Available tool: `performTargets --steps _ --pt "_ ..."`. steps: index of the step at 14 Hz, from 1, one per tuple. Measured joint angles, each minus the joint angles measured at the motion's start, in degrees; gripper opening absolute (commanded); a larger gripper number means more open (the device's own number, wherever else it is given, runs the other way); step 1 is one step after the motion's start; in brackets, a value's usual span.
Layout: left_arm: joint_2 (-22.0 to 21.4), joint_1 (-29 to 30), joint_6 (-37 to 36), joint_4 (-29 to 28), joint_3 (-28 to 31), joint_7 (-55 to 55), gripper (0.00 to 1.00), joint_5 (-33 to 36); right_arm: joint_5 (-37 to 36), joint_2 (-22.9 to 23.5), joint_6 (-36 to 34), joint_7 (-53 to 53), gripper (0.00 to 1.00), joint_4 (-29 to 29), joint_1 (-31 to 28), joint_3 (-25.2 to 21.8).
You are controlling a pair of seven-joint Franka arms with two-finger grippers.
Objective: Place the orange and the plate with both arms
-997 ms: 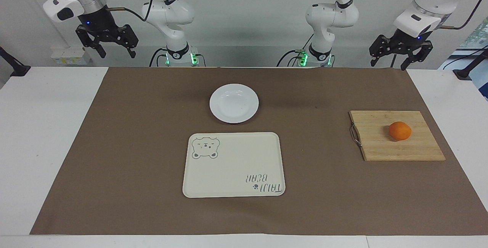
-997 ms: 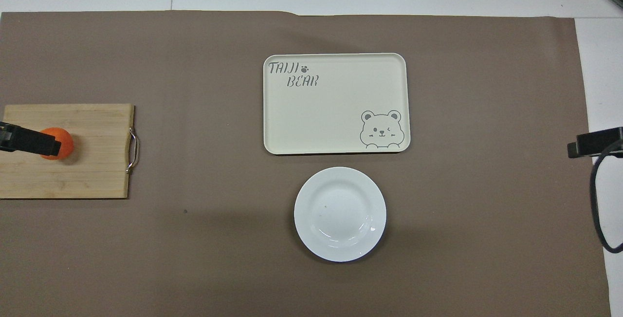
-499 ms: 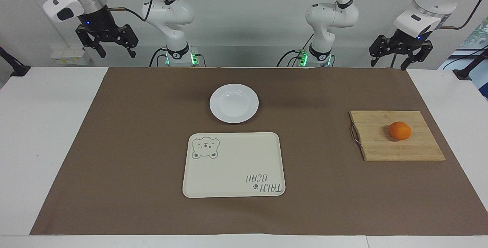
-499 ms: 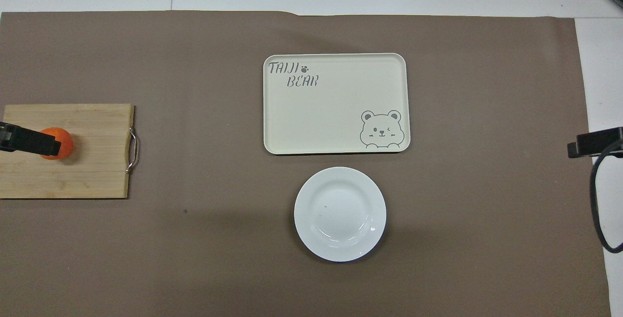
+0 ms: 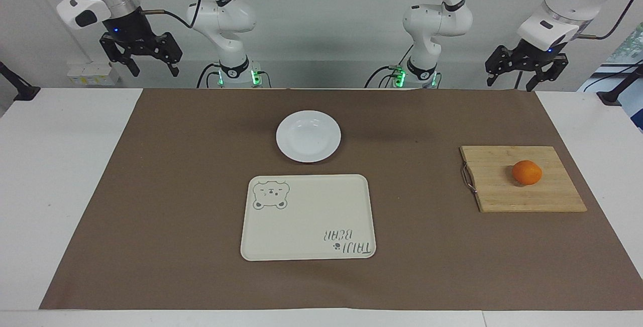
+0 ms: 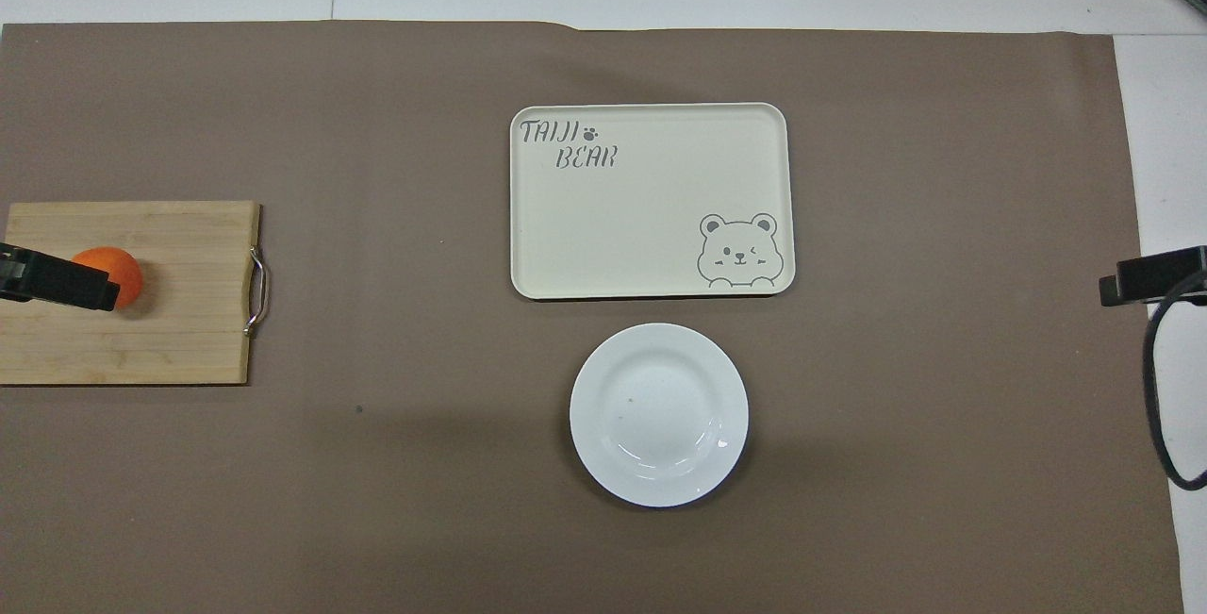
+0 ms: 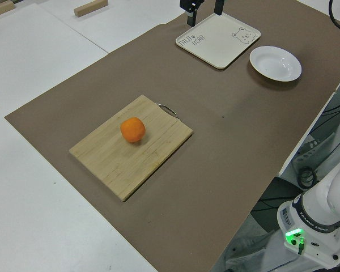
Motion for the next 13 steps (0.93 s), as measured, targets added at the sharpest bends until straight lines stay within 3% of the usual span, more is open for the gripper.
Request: performTargets --steps 13 --pt "1.2 0.8 -0.4 2.2 0.3 -0.1 1.00 0.0 0.0 0.0 0.0 0.0 1.00 0.0 0.0 0.0"
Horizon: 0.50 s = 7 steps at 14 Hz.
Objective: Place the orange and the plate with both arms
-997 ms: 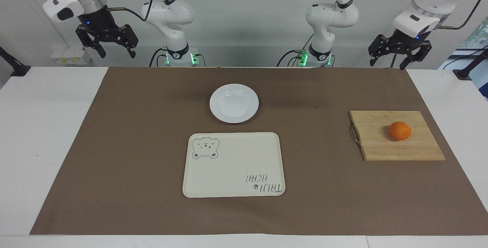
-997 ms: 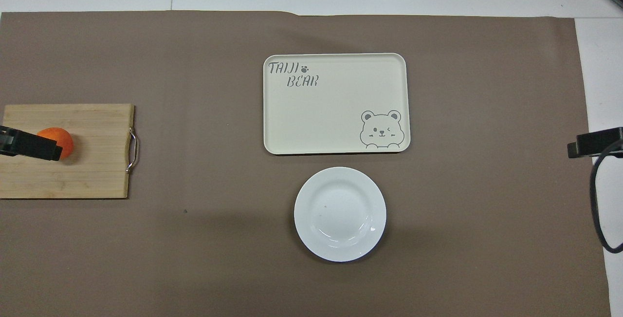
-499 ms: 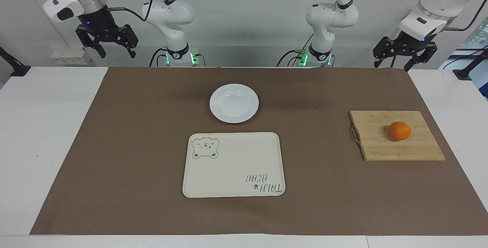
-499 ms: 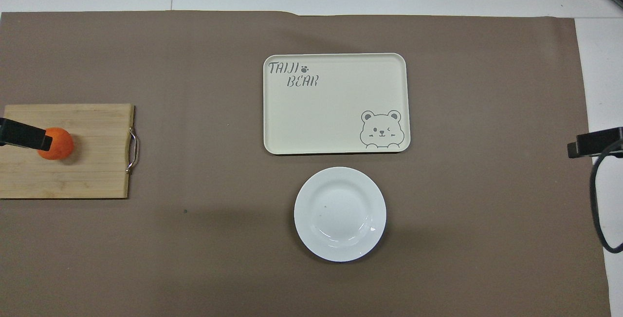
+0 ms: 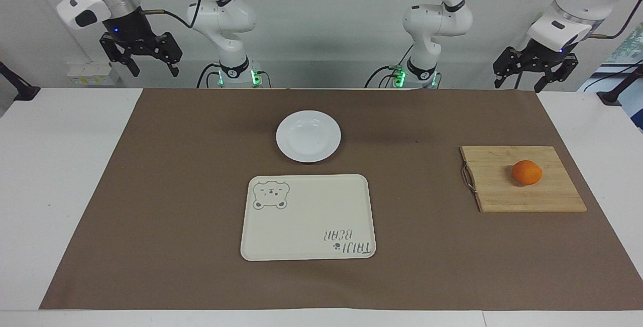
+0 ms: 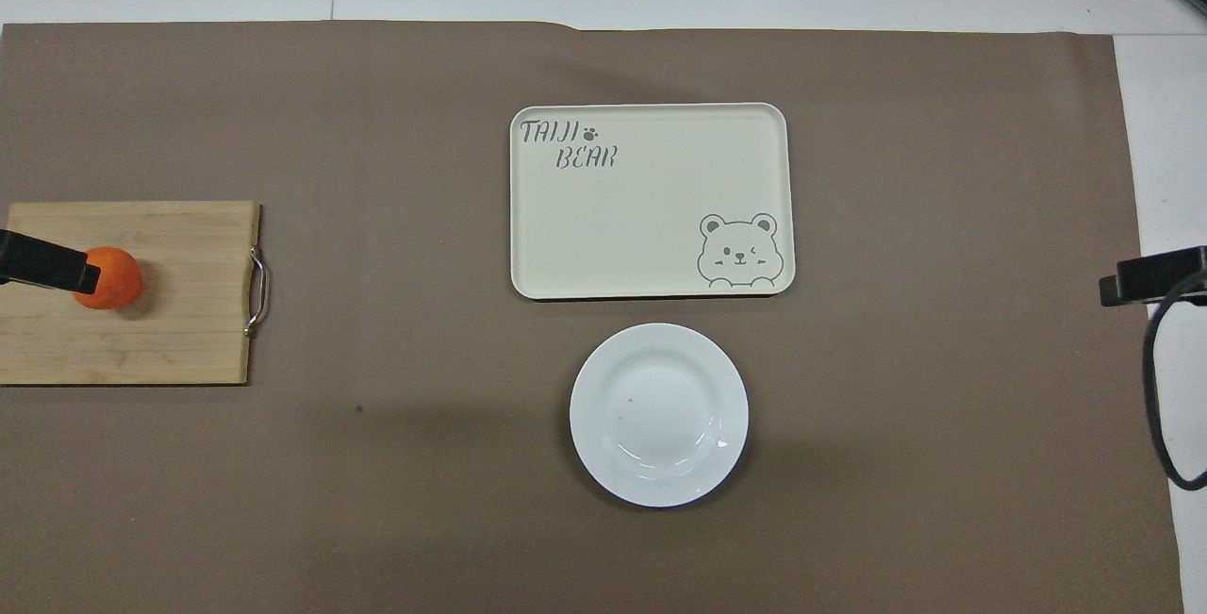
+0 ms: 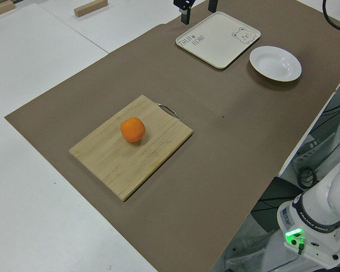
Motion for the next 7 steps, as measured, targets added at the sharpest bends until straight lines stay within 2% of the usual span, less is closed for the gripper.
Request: performTargets --steps 7 --pt "0.6 1.8 4.6 0.0 0.1 0.0 1.00 -0.3 0.0 0.0 0.0 0.0 1.00 0.0 0.0 0.0"
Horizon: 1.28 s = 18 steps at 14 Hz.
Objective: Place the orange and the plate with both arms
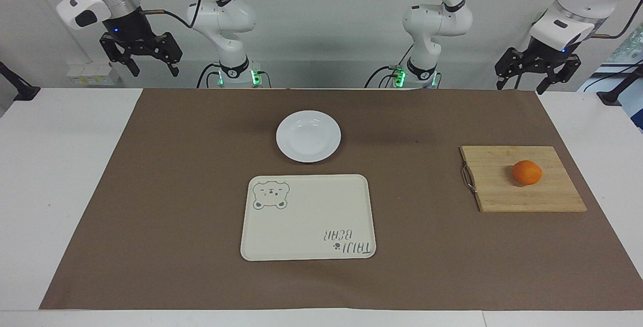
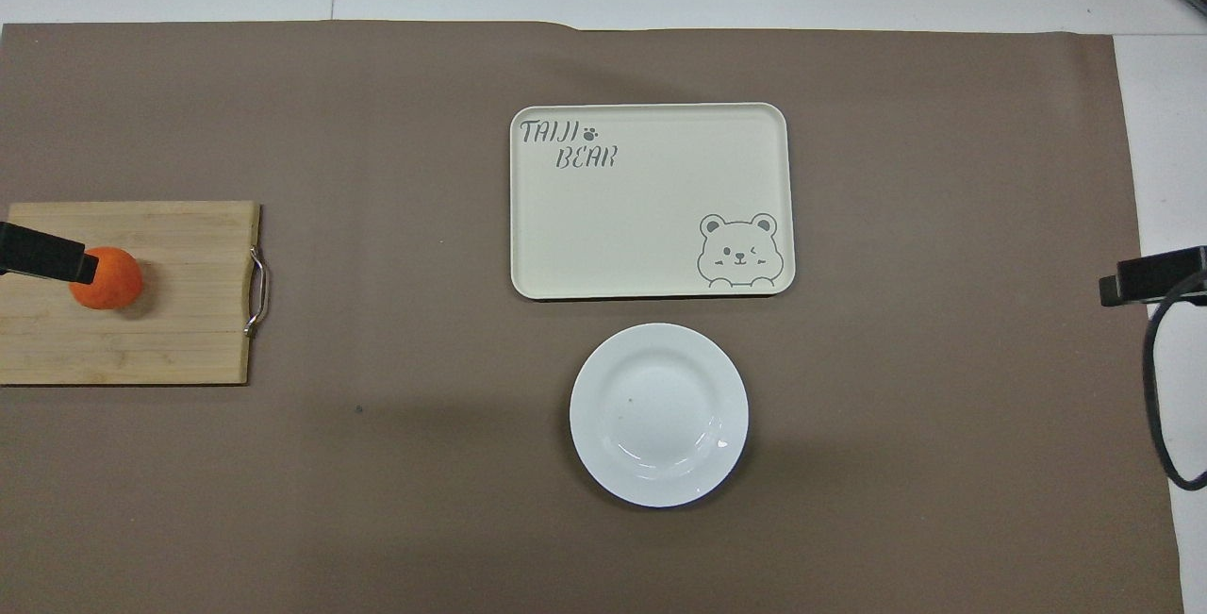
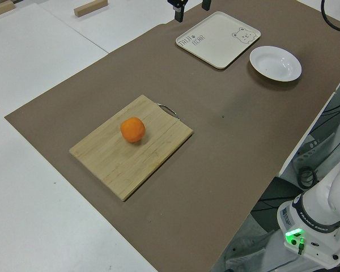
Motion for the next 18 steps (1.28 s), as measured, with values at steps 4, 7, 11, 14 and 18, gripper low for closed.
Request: performTargets --steps 4,7,11,14,18 --pt "3.6 3.8 5.3 -0.1 0.1 2.8 1.00 -0.3 0.0 0.0 0.0 0.0 1.00 0.0 0.0 0.0" --pt "7.6 6.8 9.9 -0.3 0.1 7.1 1.00 -0.9 0.0 0.0 0.0 0.0 1.00 0.0 0.0 0.0" --pt "11.4 10.2 15.8 -3.1 0.1 13.4 1.00 -1.0 0.0 0.0 0.0 0.0 1.00 0.0 0.0 0.0" --pt "13.2 13.5 24.2 -9.4 0.2 18.9 1.00 -1.1 0.0 0.0 0.0 0.0 1.00 0.0 0.0 0.0" --pt "14.1 15.4 29.5 -16.5 0.2 22.0 1.00 -1.2 0.0 0.0 0.0 0.0 1.00 0.0 0.0 0.0"
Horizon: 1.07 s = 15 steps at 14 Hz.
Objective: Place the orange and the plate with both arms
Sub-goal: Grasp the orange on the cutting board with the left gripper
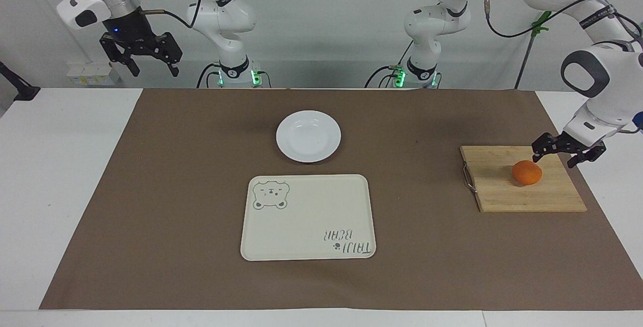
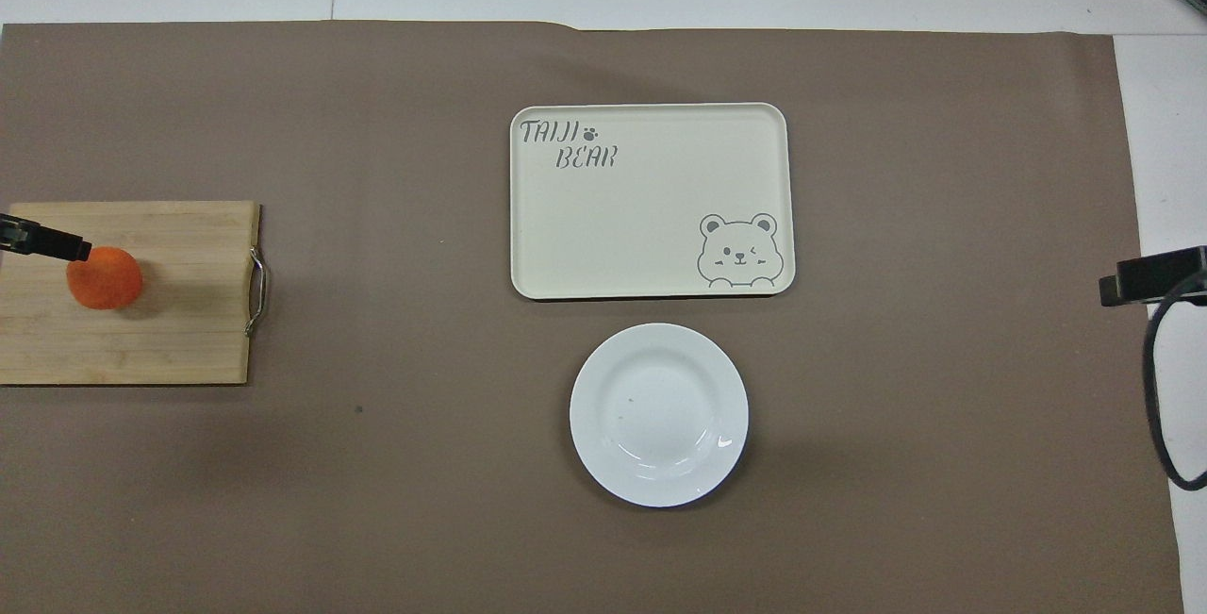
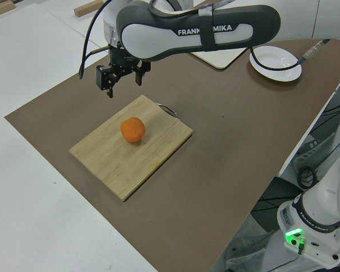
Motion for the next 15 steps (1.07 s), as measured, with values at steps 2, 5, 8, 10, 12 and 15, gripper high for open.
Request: performTargets --steps 2,5,8,10,12,15 --pt "0.3 0.1 2.3 -2.4 0.0 0.6 1.00 0.0 0.0 0.0 0.0 0.0 1.00 0.0 0.0 0.0" --pt "1.0 0.1 8.0 -6.0 -0.1 1.8 1.00 0.0 0.0 0.0 0.0 0.0 1.00 0.0 0.0 0.0" --pt "3.4 0.3 11.1 -7.0 0.0 1.9 1.00 0.0 0.0 0.0 0.0 0.0 1.00 0.0 0.0 0.0" --pt "4.6 0.6 12.0 -7.5 -0.1 1.9 0.83 0.0 0.0 0.0 0.0 0.0 1.00 0.0 0.0 0.0" --pt "5.0 0.6 12.2 -7.8 -0.3 2.0 0.16 0.0 0.0 0.0 0.0 0.0 1.00 0.0 0.0 0.0" --pt "4.6 0.4 11.2 -7.7 -0.8 2.2 0.00 0.0 0.0 0.0 0.0 0.0 1.00 0.0 0.0 0.0"
